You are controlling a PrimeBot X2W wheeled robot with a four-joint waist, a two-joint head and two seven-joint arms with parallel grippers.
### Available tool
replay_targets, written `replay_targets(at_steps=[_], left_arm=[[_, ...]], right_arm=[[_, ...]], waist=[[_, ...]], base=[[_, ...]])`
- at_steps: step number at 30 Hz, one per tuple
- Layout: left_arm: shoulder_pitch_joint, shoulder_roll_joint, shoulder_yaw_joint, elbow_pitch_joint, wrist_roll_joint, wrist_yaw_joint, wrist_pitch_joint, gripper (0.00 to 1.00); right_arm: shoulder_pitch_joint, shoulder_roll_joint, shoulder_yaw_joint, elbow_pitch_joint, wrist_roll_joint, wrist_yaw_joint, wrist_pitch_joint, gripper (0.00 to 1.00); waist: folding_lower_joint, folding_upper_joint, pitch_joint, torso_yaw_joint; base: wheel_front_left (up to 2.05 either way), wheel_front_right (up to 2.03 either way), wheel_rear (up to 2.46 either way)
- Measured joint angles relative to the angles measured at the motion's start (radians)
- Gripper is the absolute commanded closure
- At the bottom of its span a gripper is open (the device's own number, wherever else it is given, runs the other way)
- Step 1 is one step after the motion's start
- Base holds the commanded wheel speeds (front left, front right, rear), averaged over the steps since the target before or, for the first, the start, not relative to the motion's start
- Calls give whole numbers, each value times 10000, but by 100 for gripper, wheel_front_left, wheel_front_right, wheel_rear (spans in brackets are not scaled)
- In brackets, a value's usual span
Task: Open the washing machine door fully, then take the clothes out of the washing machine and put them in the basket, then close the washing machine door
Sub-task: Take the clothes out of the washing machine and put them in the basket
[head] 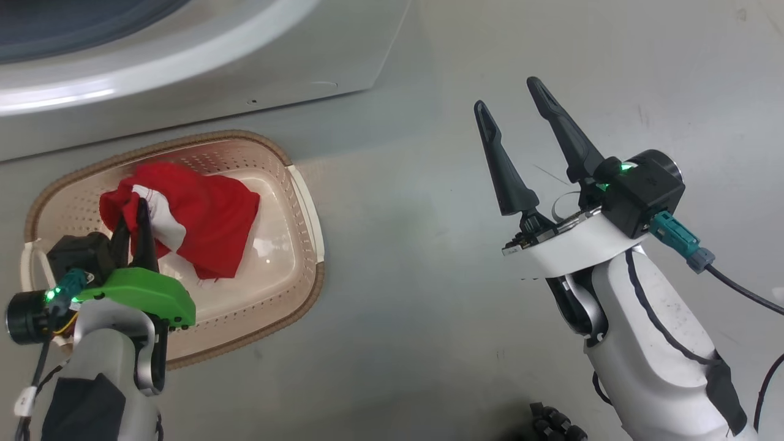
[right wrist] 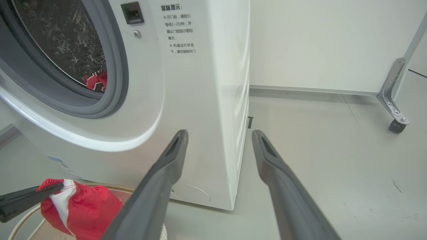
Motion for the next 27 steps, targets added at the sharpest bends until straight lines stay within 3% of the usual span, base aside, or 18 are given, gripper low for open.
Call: replay_targets(at_steps=[8,20,21,22,23,24,27], left_arm=[[-907,169,12,1452,-44,-259,385,100],[-1661,192,50,2966,-345,-527,468,100],[-1732,192,58,3057,-372,-575,468,93],[-1785,192,63,3126,-387,-600,456,69],[-1846,192,63,3241,-393,-602,456,41],[-1899,192,69,3354,-397,-616,454,0],[-1993,151,69,3670,-412,-694,357,0]], right_arm=[[-461,2,46,-73,79,-27,0,0],[-630,4,88,-17,82,-81,0,0],[-636,4,88,-10,84,-81,0,0],[-651,4,94,0,90,-82,0,0],[-671,4,98,4,92,-82,0,0],[-694,4,98,12,92,-82,0,0],[-763,2,67,104,90,-86,0,0]], waist=[[1,0,998,-134],[1,0,1481,-213],[1,0,1486,-211],[1,0,1487,-209],[1,0,1486,-208],[1,0,1482,-205],[0,0,1414,-181]], base=[[0,0,0],[0,0,0],[0,0,0],[0,0,0],[0,0,0],[0,0,0],[0,0,0]])
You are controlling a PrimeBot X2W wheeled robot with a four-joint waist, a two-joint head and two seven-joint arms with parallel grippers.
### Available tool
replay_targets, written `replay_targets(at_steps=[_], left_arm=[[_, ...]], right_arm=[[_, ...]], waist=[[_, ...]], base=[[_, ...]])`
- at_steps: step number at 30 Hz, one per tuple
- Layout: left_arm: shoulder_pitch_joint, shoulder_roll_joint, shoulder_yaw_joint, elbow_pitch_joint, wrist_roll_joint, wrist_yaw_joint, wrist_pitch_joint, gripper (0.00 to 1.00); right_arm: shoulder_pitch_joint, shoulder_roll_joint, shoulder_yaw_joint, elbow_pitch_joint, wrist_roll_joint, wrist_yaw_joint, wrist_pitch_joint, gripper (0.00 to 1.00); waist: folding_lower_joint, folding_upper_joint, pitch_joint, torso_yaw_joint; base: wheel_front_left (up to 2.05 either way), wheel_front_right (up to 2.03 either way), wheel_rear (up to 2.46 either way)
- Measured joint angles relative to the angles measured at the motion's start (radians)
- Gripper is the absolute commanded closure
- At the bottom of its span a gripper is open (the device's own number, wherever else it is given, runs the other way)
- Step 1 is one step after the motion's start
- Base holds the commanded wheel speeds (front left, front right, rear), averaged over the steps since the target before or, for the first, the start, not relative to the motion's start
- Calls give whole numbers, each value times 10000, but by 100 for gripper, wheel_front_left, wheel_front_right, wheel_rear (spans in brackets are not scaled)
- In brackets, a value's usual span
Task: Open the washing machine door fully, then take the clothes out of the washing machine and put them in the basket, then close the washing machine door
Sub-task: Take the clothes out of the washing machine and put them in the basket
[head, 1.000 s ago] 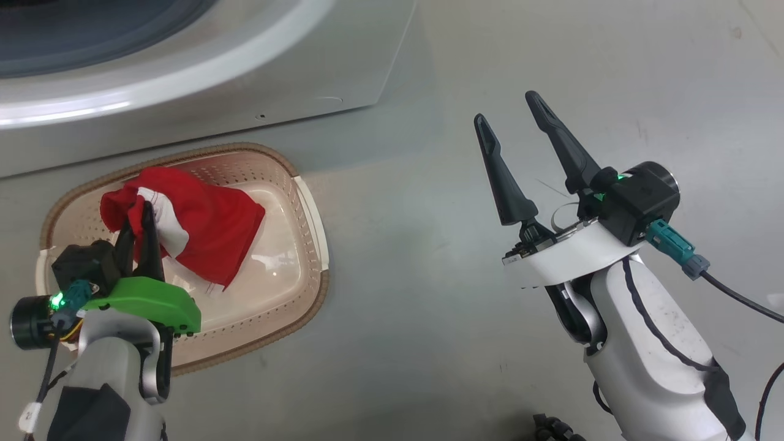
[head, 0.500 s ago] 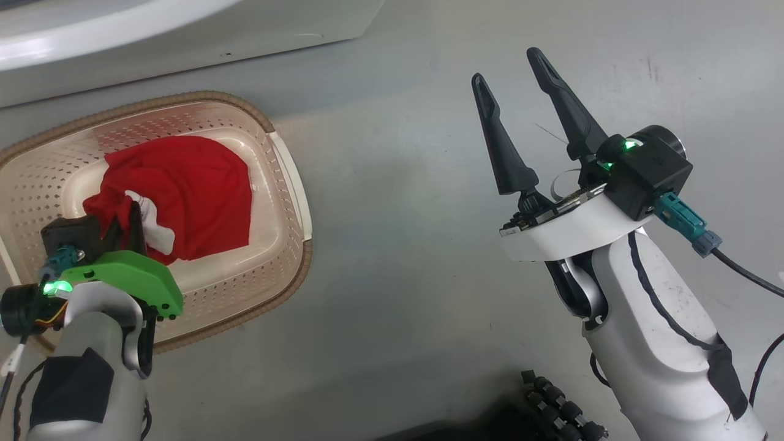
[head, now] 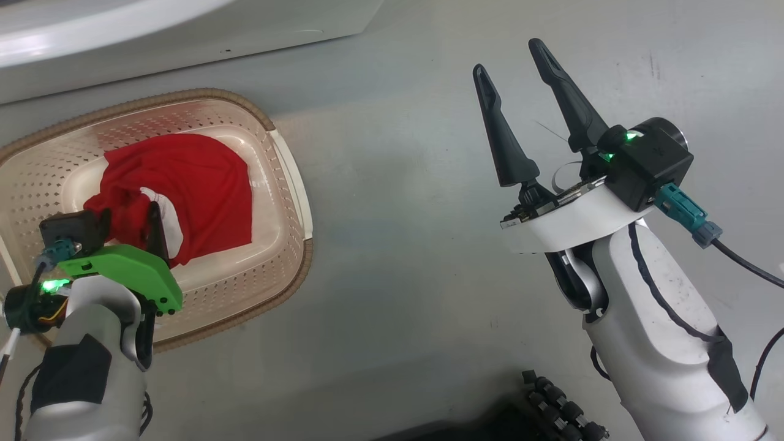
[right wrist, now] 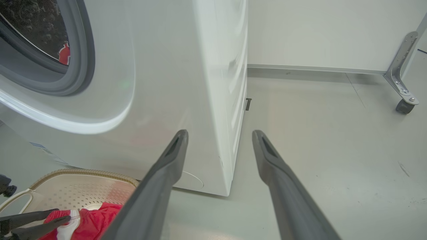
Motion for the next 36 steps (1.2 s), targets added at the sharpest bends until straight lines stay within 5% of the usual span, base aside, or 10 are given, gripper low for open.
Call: replay_targets(at_steps=[24,36], left_arm=[[183,-502,-84,405,21,-435,-1131,0],[948,-708,63,-1979,217,-518,-1133,0]], right_arm=[[732,0,-546,1049,-98,10,0,0],[1608,2,-884,1480,-207,90,0,0]], waist=[[-1,0,-1917,672],[-2,0,-3464,1241]], base=[[0,0,0],[0,0,0]])
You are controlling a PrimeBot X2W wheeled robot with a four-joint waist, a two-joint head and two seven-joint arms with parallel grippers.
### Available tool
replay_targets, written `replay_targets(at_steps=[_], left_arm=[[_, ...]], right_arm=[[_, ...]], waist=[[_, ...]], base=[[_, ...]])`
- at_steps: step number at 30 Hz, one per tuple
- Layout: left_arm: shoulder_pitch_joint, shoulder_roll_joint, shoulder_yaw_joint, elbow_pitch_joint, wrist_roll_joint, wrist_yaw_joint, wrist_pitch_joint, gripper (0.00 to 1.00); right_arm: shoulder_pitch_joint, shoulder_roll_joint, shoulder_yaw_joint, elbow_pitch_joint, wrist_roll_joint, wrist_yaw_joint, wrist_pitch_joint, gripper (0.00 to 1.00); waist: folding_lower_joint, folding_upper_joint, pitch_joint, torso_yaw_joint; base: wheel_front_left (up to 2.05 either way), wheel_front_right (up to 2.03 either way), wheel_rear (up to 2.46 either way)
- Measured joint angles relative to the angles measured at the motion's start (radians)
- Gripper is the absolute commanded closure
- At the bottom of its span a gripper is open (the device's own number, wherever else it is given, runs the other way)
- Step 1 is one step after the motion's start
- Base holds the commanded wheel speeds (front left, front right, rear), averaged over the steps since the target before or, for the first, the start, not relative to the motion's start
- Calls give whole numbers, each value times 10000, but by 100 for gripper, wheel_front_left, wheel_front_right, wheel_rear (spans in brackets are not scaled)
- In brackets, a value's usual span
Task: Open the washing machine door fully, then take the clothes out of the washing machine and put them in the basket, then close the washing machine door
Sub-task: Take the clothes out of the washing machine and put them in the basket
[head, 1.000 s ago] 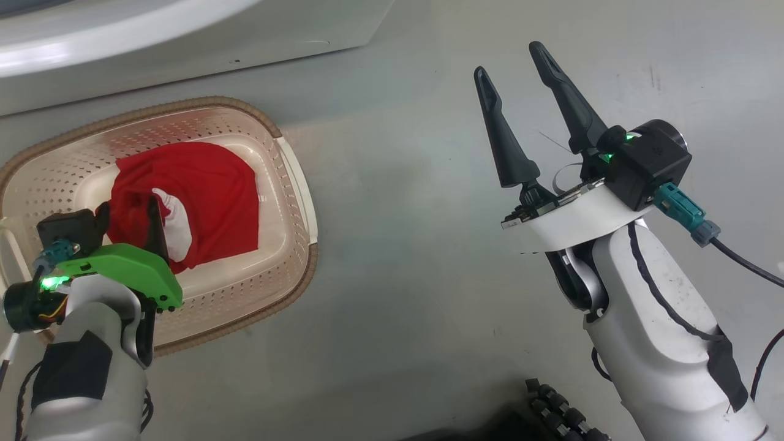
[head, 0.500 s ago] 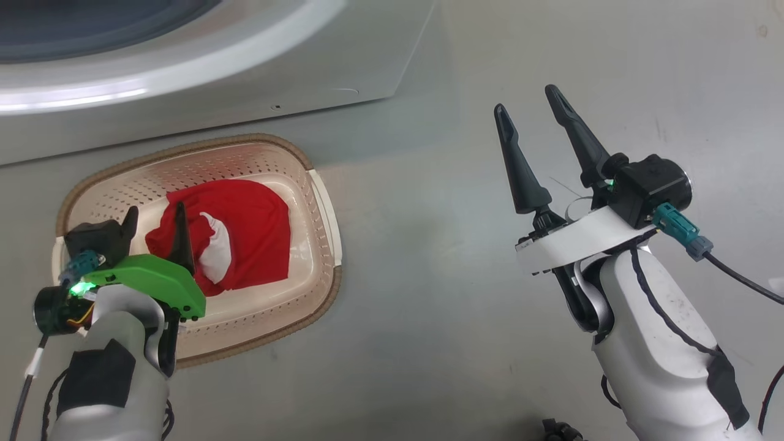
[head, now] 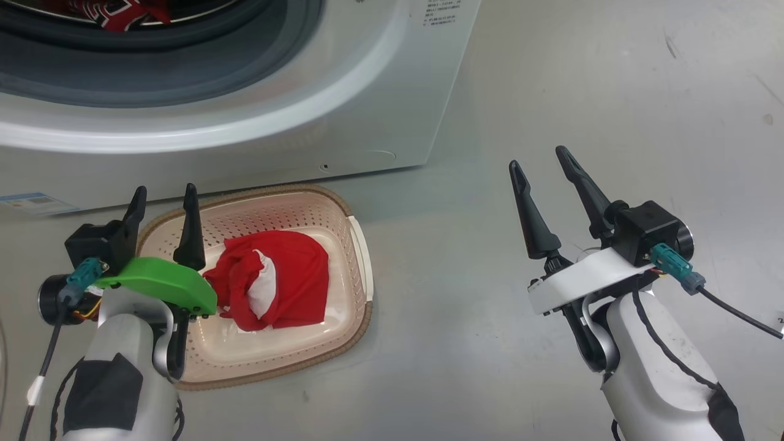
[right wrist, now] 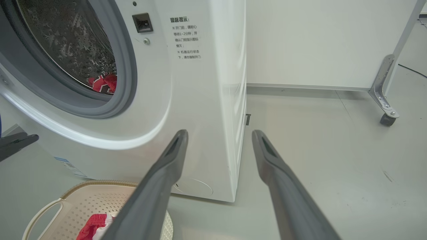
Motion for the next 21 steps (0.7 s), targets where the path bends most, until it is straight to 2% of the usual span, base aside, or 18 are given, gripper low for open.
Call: replay_targets(at_steps=[9,21], left_arm=[[1104,-6,82,-1697,516,50,-2,0],[2786,-17,-82,-2667,683,174,-29,0]], right_arm=[[718,2,-127,242,-65,104,2,0],[1576,12,-359,293,-65,109,2,0]], waist=[[0,0,-1300,359],[0,0,-2637,560]], base=[[0,0,0],[0,0,0]])
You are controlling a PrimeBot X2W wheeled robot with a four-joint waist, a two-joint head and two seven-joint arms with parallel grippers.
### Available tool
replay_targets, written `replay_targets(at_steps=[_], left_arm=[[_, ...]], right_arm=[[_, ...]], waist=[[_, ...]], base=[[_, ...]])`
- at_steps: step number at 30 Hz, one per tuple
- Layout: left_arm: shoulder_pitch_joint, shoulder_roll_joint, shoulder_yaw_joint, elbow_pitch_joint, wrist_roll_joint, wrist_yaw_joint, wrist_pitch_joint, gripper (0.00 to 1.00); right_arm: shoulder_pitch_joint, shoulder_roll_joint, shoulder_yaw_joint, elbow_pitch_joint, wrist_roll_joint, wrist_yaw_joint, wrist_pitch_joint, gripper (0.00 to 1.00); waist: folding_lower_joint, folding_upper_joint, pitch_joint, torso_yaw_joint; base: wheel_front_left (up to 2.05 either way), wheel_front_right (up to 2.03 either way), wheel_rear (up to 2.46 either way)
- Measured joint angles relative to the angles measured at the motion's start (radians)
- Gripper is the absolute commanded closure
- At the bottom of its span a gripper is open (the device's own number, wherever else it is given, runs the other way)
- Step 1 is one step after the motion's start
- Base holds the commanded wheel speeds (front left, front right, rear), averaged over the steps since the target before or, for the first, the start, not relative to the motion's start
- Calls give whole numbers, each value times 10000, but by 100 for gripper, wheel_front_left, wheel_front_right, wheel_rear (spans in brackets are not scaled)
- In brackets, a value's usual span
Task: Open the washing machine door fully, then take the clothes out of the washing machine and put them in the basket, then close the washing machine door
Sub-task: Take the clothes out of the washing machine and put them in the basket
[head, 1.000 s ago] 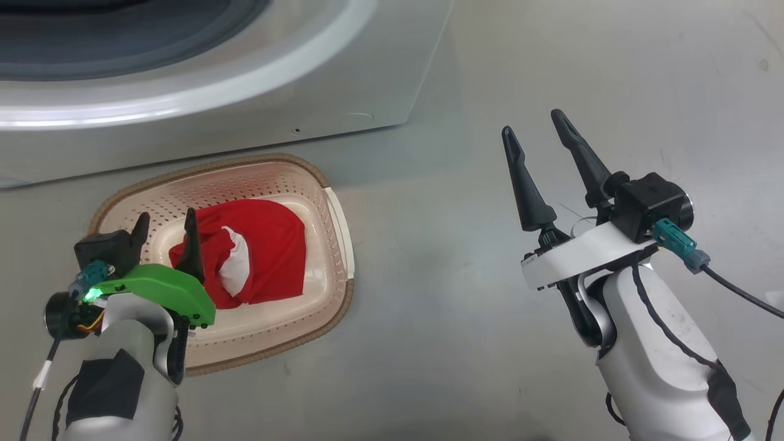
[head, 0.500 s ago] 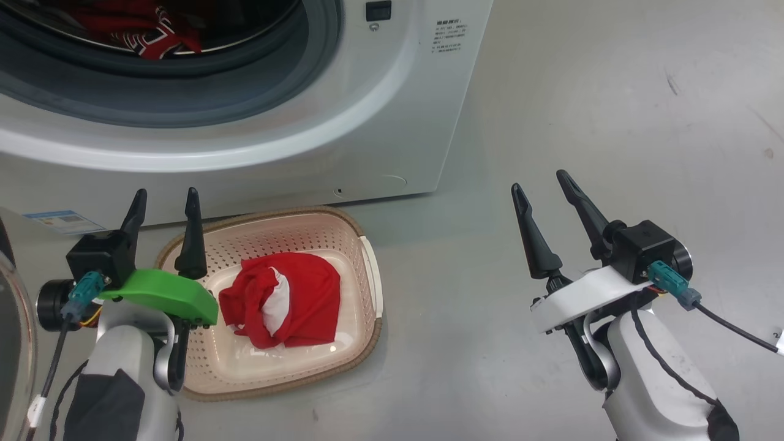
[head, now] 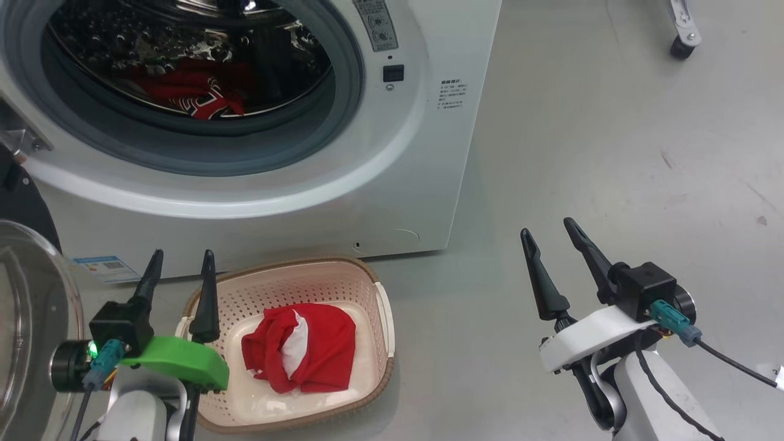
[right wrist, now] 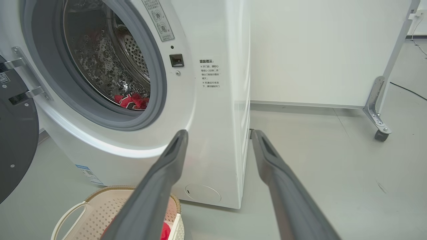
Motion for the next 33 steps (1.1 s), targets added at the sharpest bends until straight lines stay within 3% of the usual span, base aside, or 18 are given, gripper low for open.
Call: replay_targets(at_steps=[11,33], left_arm=[[1428,-4,33,-617,2,184,-2,0],[2356,-8,4,-1645,0,594,0,0]], right_arm=[[750,27,-61,-17,84,-2,0,0],[1095,61,-111,-174,75,-2,0,0]], waist=[[0,0,-863,87],[1,0,-1053,9]], base=[[0,0,0],[0,0,0]])
